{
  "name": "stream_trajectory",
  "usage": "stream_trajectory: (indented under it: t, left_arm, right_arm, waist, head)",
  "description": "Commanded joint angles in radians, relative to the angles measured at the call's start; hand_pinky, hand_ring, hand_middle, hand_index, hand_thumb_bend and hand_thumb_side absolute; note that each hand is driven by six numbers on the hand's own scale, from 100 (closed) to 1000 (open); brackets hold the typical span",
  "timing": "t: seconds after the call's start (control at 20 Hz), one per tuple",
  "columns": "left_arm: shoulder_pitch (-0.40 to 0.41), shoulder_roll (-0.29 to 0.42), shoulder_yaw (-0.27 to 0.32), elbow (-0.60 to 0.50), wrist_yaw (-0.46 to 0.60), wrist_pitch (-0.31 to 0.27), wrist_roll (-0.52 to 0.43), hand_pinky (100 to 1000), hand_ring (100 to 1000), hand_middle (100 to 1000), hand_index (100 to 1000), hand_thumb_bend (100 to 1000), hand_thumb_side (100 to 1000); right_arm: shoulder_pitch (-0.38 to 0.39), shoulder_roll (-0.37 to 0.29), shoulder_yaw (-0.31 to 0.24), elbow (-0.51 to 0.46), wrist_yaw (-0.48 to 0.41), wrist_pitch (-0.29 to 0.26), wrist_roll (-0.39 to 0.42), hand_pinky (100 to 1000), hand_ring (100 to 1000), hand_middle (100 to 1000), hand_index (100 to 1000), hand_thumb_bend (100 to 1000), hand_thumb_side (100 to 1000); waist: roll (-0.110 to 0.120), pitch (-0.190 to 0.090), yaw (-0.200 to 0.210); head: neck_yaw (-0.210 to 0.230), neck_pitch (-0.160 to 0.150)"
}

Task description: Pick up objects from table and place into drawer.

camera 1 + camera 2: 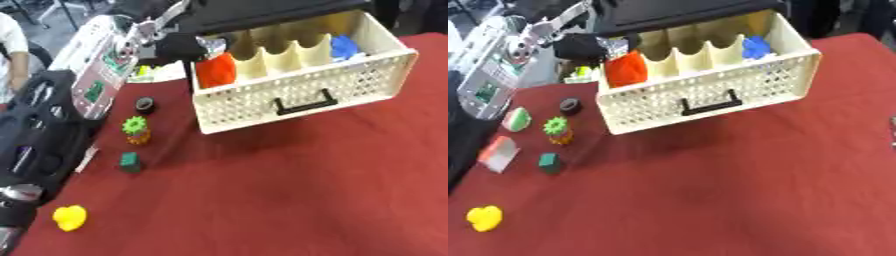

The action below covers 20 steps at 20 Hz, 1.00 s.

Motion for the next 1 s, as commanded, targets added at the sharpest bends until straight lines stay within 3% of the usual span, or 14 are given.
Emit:
stream_trajectory:
  t: [0.05, 0.1, 0.45, 0.75, 1.0]
  left_arm:
    - [-0.003, 0.042, 0.031, -0.096, 0.057, 0.025, 0.068, 476, 698, 730, 884, 138, 667]
    - [0.007, 0.050, 0.036, -0.133, 0.086, 0.043, 0.098, 446, 670, 699, 856, 100, 676]
    - [0.078, 0.098, 0.085, -0.373, 0.350, 0.196, 0.312, 398, 605, 621, 777, 100, 671]
    - [0.170, 0.148, 0.119, -0.534, 0.473, 0.258, 0.426, 368, 576, 592, 753, 100, 676]
    - [0.298, 0.186, 0.152, -0.687, 0.550, 0.297, 0.516, 368, 569, 593, 777, 100, 711]
  right_arm:
    - [-0.005, -0.023, -0.007, -0.006, -0.001, 0.000, 0.003, 446, 465, 406, 747, 100, 435]
    - [-0.002, -0.025, -0.007, -0.006, 0.000, 0.000, 0.003, 446, 465, 406, 747, 100, 435]
    - [0.013, -0.038, -0.009, -0.006, 0.010, 0.007, 0.006, 447, 465, 406, 747, 100, 440]
    - [0.031, -0.066, -0.009, -0.006, 0.032, 0.023, 0.020, 446, 464, 405, 746, 100, 452]
    - [0.049, -0.119, -0.003, -0.006, 0.074, 0.044, 0.063, 444, 462, 410, 745, 100, 476]
  waist:
    - [-0.016, -0.029, 0.008]
    - [-0.019, -0.030, 0.011]
    - [-0.048, -0.036, 0.035]
    - [-0.076, -0.045, 0.054]
    - [-0.096, -0.053, 0.071]
  head:
    - [-0.010, 0.014]
    - [-0.013, 0.019]
    - [-0.022, 0.037]
    - [-0.029, 0.042]
    - [-0.041, 0.049]
